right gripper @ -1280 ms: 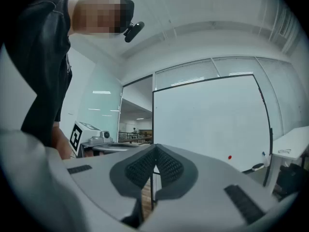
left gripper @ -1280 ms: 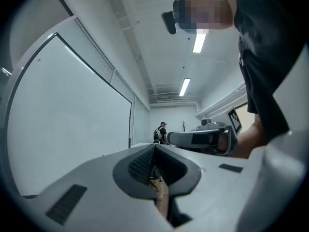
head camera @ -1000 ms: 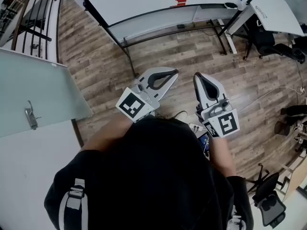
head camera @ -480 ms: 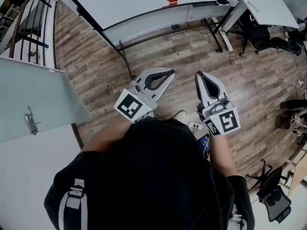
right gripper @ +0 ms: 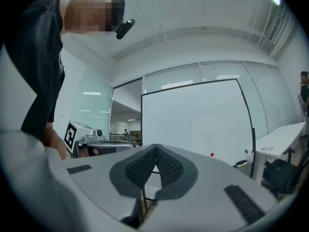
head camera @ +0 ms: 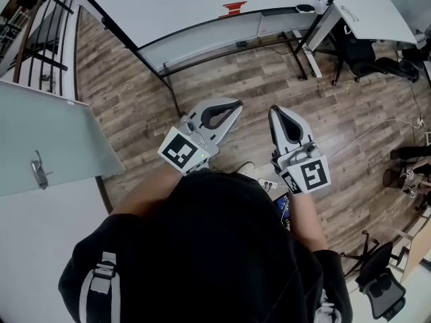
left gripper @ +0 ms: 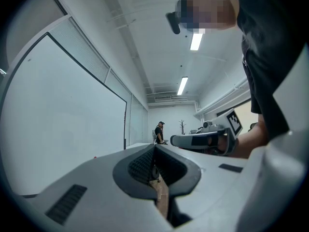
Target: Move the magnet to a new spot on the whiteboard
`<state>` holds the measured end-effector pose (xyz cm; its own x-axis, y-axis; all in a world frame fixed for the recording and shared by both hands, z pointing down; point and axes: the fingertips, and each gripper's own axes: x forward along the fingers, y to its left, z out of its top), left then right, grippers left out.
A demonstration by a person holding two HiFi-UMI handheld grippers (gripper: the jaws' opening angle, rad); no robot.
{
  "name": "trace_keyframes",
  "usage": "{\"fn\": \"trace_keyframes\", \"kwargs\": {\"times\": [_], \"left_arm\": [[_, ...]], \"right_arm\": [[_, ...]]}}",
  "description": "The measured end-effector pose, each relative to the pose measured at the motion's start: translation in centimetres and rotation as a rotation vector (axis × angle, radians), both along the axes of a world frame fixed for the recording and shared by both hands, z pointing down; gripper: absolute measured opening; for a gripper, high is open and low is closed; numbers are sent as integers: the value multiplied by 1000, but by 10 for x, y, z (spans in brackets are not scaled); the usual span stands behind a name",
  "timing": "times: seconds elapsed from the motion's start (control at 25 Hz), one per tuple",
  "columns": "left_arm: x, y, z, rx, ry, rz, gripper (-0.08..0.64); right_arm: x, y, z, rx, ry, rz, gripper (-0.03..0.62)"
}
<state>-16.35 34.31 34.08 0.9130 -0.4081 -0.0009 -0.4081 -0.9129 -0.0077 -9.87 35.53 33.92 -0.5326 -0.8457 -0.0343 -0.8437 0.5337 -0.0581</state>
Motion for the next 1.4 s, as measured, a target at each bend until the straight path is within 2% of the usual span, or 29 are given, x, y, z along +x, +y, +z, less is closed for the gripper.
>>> {"fn": "trace_keyframes", "kwargs": {"times": [0.64, 1.12, 1.4], "left_arm": [[82, -6, 1, 5, -23, -78, 5], [90, -51, 13, -19, -2, -116, 5], [95, -105, 15, -13, 17, -108, 5]], "right_arm": [[81, -13, 3, 18, -14, -78, -6], [92, -53, 15, 1, -16, -102, -5], [92, -106, 18, -7, 6, -99, -6]]}}
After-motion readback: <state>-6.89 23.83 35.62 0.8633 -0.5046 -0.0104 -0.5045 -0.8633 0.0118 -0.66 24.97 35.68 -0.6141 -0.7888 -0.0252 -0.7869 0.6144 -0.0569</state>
